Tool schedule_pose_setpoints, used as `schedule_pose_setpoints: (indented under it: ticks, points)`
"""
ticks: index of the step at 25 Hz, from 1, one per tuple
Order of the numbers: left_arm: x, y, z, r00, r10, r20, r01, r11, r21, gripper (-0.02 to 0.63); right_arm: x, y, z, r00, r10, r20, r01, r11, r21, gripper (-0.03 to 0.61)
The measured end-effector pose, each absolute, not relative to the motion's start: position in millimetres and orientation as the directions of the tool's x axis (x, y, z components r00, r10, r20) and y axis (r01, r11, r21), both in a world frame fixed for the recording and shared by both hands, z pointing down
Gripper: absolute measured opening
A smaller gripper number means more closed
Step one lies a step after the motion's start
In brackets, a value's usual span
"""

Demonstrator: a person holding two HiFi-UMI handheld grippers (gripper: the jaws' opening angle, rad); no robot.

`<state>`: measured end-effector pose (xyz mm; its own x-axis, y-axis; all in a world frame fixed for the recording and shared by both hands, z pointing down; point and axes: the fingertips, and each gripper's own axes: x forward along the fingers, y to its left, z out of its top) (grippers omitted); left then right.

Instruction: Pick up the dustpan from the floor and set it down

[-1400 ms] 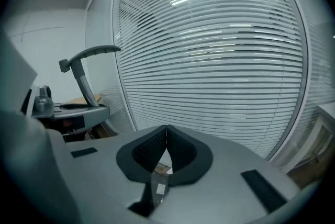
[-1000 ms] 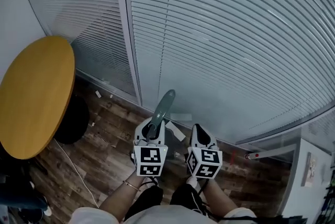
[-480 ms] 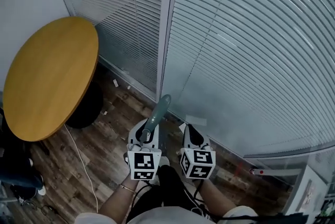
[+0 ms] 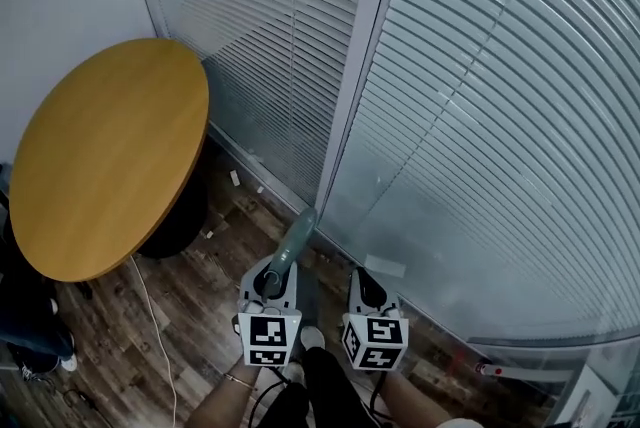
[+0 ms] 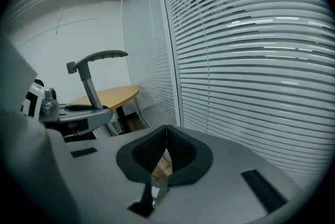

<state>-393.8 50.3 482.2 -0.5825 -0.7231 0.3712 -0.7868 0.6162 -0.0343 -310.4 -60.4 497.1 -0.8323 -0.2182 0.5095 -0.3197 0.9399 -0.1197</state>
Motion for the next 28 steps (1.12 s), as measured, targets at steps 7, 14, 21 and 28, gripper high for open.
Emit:
schedule_pose_setpoints:
  ticks: [7, 14, 21, 28]
  points:
    - [-417, 34, 514, -0.562, -0.722, 0.403, -0.796, 0.605, -0.026, 0.095, -340, -68, 518, -0.827, -0.19, 0.529, -0.282, 0.954, -0.099, 0.032]
    - [-450, 13, 550, -0.583, -0.698, 0.415, -0.775, 0.631, -0.027, 0.095, -355, -95, 544, -0.828, -0.201, 0.524, -0.292, 0.952, -0.096, 0.032]
    - [-476, -6, 573, -0.591, -0.69, 0.419, -0.775, 0.63, -0.055, 0.095, -376, -108, 574, -0.834, -0.189, 0.519, -0.27, 0.959, -0.083, 0.032]
    - [-500, -13, 589, -0.6, -0.685, 0.414, -0.773, 0.629, -0.081, 0.095, -390, -112, 600, -0.837, -0.175, 0.519, -0.265, 0.959, -0.104, 0.032]
